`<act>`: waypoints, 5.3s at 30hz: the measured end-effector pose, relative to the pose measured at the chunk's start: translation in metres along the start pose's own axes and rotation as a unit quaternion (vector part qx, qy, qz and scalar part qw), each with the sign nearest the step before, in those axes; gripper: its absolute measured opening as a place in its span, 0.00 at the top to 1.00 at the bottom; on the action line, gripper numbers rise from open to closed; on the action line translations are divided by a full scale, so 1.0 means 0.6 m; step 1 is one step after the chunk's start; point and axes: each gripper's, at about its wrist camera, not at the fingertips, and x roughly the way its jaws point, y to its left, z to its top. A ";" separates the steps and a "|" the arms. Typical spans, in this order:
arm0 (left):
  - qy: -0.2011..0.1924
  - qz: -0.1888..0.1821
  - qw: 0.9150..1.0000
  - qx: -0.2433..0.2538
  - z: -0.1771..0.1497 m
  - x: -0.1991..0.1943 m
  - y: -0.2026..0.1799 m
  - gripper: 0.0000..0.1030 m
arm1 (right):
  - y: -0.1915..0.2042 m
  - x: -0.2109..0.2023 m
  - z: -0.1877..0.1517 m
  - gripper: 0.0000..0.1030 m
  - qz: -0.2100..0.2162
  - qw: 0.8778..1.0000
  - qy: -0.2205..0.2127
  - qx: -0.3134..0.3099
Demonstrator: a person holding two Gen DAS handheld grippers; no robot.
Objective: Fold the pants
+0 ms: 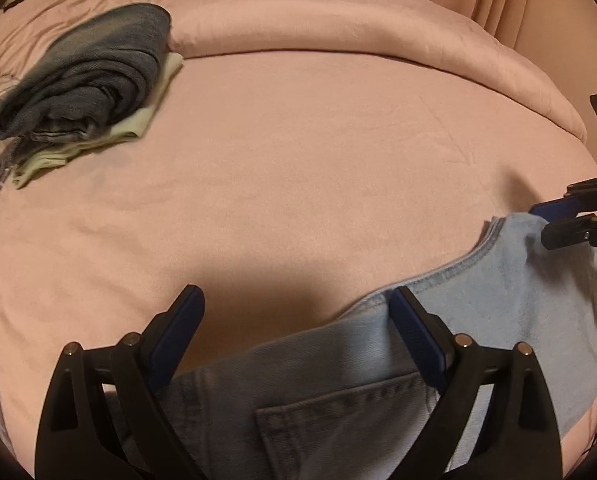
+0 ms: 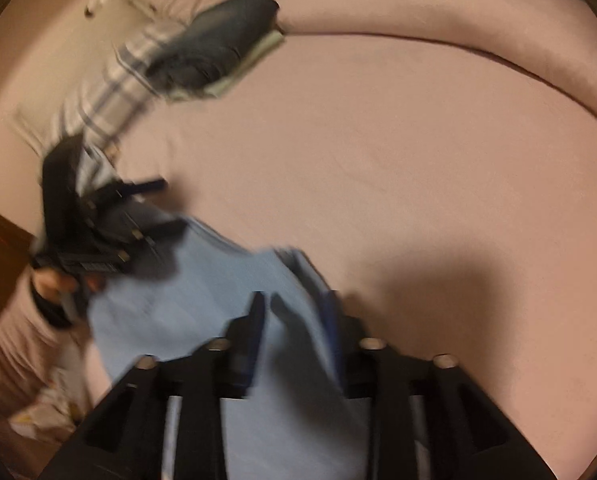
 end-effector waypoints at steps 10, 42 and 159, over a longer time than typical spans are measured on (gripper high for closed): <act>-0.006 0.027 1.000 0.009 -0.009 0.007 0.015 0.04 | 0.004 0.060 0.031 0.87 -0.025 0.999 0.018 0.012; -0.001 -0.035 0.994 0.105 -0.182 -0.126 -0.187 0.07 | -0.011 -0.293 -0.563 0.61 -0.129 0.905 -0.295 0.277; -0.074 -0.031 0.996 -0.040 -0.123 -0.141 -0.140 0.01 | -0.063 -0.316 -0.660 0.48 -0.141 0.804 -0.346 0.462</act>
